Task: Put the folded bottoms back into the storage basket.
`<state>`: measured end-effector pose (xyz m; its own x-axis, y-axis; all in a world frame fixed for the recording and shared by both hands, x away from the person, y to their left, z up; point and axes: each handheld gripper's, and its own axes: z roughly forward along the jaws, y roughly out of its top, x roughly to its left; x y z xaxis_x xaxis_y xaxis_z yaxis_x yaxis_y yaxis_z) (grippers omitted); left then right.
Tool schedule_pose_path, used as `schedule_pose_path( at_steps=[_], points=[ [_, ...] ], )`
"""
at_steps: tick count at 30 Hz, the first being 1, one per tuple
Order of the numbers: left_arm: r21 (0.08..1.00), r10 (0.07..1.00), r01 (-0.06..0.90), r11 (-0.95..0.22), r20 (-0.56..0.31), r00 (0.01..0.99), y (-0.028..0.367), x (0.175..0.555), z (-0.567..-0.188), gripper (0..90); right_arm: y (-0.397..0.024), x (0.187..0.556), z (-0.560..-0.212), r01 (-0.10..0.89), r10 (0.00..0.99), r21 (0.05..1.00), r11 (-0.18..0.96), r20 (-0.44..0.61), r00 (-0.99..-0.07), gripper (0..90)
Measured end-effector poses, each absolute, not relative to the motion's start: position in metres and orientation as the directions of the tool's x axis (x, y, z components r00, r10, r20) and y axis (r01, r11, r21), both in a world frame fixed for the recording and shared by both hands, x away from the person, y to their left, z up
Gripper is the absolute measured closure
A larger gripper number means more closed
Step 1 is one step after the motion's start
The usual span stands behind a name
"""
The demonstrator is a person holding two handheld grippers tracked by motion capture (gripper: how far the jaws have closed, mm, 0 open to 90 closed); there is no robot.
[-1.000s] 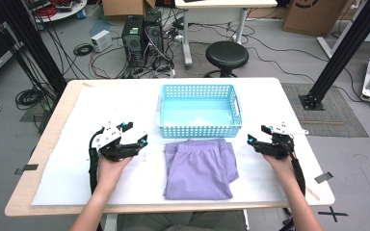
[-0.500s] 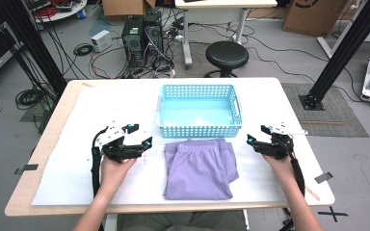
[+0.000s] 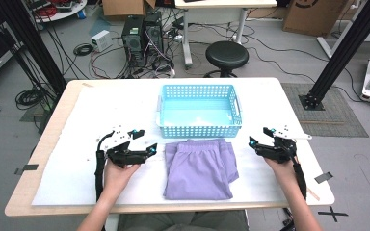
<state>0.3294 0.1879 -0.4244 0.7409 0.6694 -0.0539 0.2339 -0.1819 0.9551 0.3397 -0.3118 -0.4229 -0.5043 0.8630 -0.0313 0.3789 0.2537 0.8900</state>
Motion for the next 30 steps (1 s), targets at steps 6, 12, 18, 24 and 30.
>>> schedule_pose_path(
  at_steps=[6, 12, 18, 24, 30],
  points=[
    [0.951, 0.638, 0.247, -0.185, -0.075, 0.766, 0.183, 0.319, -0.427, 26.9, -0.314, 0.329, -0.424, 0.379, 0.871, 0.894, 0.239, -0.025, -0.491, 30.0],
    [0.933, 0.636, 0.296, -0.204, -0.103, 0.765, 0.174, 0.314, -0.431, 33.1, -0.312, 0.319, -0.431, 0.376, 0.863, 0.896, 0.237, -0.017, -0.504, 30.0],
    [0.923, 0.608, 0.293, -0.251, -0.084, 0.789, 0.15, 0.308, -0.433, 33.1, -0.298, 0.31, -0.432, 0.367, 0.845, 0.899, 0.24, -0.007, -0.534, 29.8],
    [0.897, 0.608, 0.313, -0.311, -0.065, 0.791, 0.129, 0.302, -0.436, 37.1, -0.278, 0.305, -0.435, 0.361, 0.826, 0.894, 0.266, -0.018, -0.564, 29.7],
    [0.881, 0.632, 0.362, -0.304, -0.098, 0.769, 0.122, 0.306, -0.435, 37.1, -0.264, 0.303, -0.434, 0.393, 0.842, 0.883, 0.258, -0.006, -0.539, 27.9]
  ],
)
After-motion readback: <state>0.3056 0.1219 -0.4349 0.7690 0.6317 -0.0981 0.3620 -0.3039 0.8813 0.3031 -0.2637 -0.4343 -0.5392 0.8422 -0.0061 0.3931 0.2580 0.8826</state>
